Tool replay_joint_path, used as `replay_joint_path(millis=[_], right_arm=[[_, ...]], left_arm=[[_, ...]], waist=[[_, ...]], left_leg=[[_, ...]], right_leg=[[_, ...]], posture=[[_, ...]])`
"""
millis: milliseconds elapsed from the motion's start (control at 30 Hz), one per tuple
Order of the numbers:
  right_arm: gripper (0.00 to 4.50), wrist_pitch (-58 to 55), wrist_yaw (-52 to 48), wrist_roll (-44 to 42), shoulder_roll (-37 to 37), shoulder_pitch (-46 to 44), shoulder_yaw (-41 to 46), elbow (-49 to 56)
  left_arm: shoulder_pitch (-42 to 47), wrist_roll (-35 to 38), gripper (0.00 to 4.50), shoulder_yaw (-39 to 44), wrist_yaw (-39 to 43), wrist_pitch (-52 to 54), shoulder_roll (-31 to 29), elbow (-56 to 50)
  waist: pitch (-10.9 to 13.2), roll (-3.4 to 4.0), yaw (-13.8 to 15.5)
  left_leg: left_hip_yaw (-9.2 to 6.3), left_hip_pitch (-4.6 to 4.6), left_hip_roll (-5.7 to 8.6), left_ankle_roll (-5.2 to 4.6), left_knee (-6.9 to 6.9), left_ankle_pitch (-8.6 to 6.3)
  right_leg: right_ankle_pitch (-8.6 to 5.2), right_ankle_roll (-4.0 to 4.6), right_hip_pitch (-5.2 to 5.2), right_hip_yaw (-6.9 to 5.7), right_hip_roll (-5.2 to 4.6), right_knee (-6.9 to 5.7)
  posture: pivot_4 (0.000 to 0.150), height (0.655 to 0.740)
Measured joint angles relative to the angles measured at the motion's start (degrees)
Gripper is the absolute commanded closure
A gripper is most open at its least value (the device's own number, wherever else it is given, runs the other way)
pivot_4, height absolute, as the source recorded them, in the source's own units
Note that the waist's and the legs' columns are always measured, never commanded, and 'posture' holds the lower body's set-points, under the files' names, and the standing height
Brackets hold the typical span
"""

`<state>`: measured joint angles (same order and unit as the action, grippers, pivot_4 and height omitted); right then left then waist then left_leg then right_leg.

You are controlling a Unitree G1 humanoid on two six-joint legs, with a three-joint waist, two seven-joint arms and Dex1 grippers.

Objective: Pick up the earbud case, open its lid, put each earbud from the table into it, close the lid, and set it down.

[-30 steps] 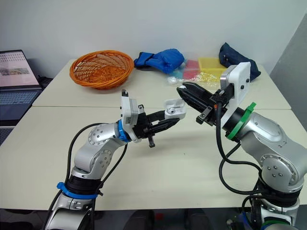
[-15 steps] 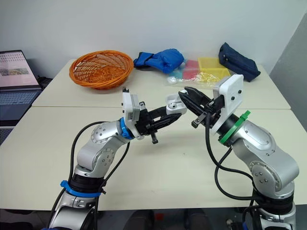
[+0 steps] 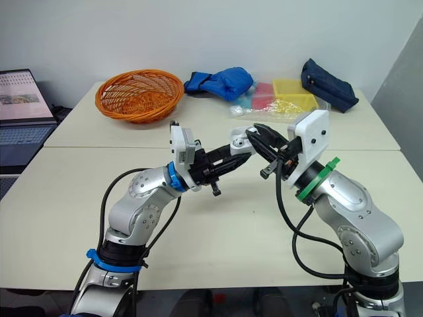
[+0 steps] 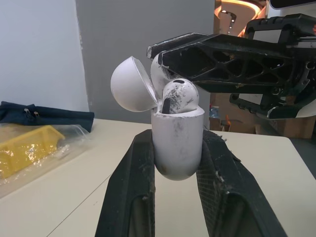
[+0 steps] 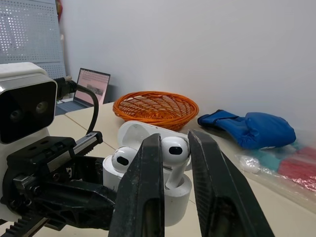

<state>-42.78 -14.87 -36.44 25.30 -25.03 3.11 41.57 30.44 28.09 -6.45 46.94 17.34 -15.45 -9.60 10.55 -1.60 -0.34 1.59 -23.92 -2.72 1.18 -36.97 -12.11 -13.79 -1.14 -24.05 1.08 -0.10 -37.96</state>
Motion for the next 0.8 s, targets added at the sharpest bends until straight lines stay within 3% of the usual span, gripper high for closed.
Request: replay_joint_path(millis=[733,800], right_arm=[[4.12,10.35,-2.63,7.16,-0.56,6.42,-2.61,0.04],[3.36,10.48,-2.64,7.31,-0.71,6.45,-2.64,0.04]], left_arm=[[0.09,0.79,3.75,-0.41,0.23,2.12,0.48,-0.36],[0.09,0.79,3.75,-0.39,0.19,2.12,0.52,-0.36]], waist=[[0.00,0.00,0.01],[0.00,0.00,0.01]], left_leg=[[-0.01,0.00,0.00,0.00,0.01,0.00],[-0.01,0.00,0.00,0.00,0.01,0.00]], right_leg=[[-0.01,0.00,0.00,-0.02,0.00,0.02],[-0.01,0.01,0.00,-0.02,0.00,0.02]], posture=[[0.150,0.7400],[0.150,0.7400]])
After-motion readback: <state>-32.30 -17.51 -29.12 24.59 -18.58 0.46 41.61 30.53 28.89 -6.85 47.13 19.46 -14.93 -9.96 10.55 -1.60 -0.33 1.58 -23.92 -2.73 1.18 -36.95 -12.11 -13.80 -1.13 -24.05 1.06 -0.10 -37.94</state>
